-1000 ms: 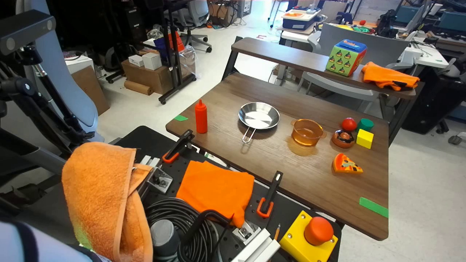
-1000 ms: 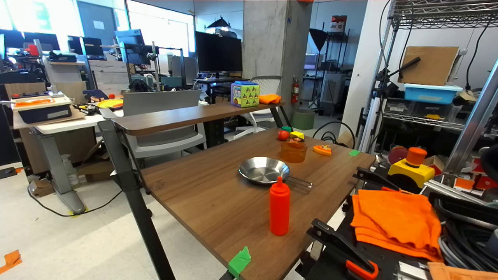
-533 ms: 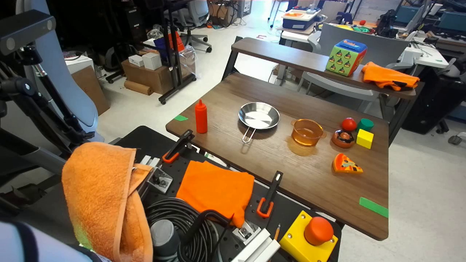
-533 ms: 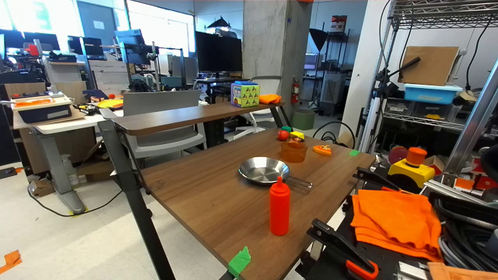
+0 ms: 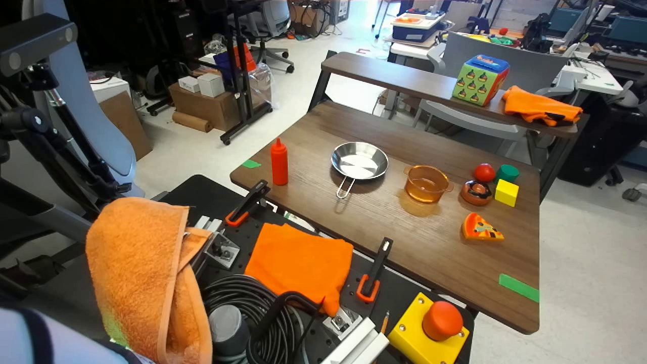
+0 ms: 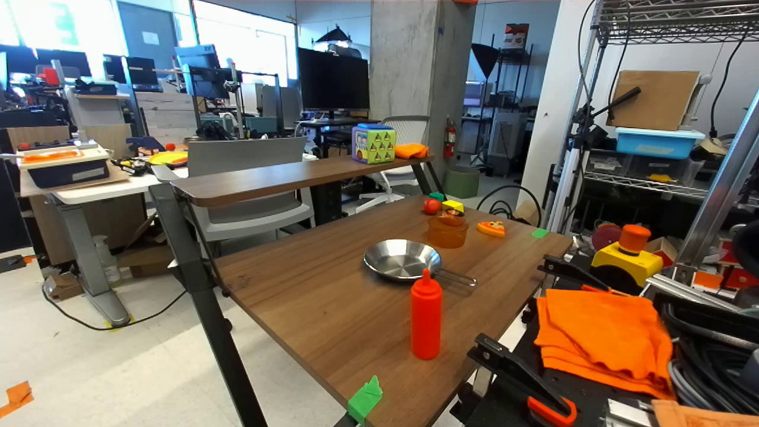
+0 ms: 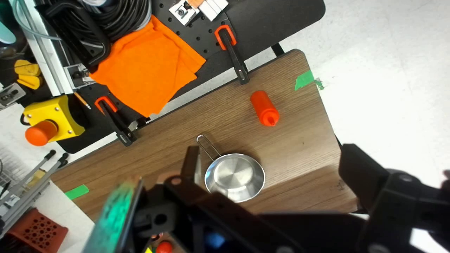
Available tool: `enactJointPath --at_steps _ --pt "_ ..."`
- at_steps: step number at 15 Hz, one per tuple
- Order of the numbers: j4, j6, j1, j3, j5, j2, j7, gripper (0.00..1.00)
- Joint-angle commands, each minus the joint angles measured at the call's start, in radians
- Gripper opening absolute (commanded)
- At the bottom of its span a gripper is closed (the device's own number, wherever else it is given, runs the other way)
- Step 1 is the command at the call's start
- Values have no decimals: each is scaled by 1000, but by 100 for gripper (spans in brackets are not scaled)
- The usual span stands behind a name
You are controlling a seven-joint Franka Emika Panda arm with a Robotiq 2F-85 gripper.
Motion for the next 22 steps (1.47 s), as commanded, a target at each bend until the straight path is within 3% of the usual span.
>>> enactJointPath --at_steps 1,15,22 --pt "12 -7 -9 2 -1 15 -6 100" --pt "88 -36 -46 -77 6 138 -62 100" --pt "163 -91 -108 -177 19 144 -78 100"
